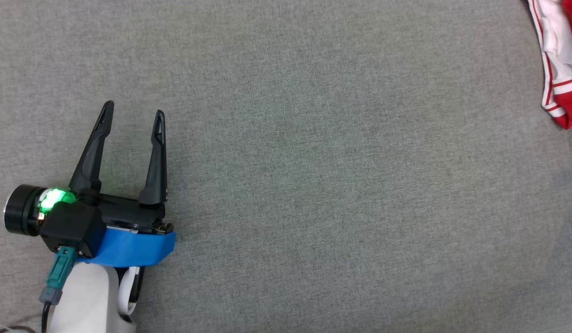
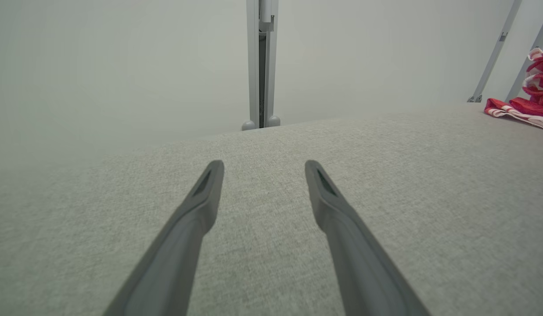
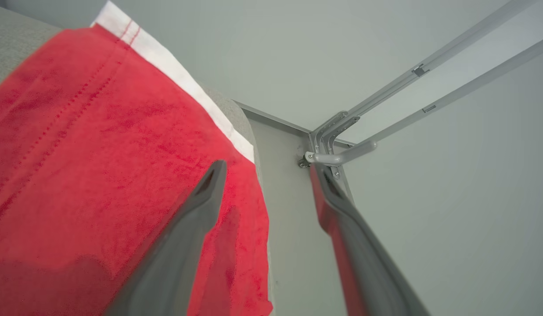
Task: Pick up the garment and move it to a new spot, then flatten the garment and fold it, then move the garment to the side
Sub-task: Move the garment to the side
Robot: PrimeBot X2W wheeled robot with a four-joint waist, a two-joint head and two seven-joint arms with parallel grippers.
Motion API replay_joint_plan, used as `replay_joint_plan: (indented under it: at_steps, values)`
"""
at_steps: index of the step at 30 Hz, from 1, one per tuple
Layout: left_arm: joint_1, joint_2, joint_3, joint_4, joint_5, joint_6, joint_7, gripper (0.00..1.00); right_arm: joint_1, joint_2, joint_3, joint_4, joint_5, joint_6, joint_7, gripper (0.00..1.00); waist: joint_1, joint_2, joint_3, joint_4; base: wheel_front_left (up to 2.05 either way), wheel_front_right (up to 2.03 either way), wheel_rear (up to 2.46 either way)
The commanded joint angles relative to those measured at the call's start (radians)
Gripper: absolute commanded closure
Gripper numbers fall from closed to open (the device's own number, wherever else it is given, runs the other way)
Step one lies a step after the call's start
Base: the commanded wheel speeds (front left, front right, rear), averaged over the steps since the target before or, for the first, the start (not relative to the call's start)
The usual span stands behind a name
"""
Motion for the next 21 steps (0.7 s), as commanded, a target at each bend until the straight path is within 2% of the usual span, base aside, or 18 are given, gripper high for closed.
replay_joint_plan:
  at_steps: [1,6,8,11,21]
  values:
    - [-0.002,0.003,0.003,0.008,-0.008,0.007,-0.002,0.0,-0.018,0.011,-0.009,0.011,-0.018,-0.001,-0.043,0.0,-0.0001,0.0,-0.028,0.005,0.0,0.0,0.0]
    - [0.042,-0.002,0.019,0.023,-0.025,0.017,-0.003,0.0,-0.001,0.077,-0.039,0.0,-0.048,-0.001,-0.136,0.0,-0.0001,0.0,-0.11,0.007,0.0,0.0,0.0]
    - [0.051,-0.004,0.022,0.027,-0.027,0.018,-0.003,0.0,0.009,0.096,-0.046,-0.01,-0.054,-0.001,-0.147,0.0,-0.0001,0.0,-0.129,0.008,0.0,0.0,0.0]
    - [0.081,-0.009,0.033,0.038,-0.039,0.021,-0.003,0.0,0.052,0.159,-0.063,-0.058,-0.075,-0.001,-0.162,0.0,-0.0001,0.0,-0.19,0.013,0.0,0.0,0.0]
    - [0.183,-0.027,0.063,0.072,-0.07,0.025,-0.003,0.0,0.326,0.366,-0.129,-0.396,-0.129,-0.001,-0.163,0.0,-0.0001,0.0,-0.362,0.053,0.0,0.0,0.0]
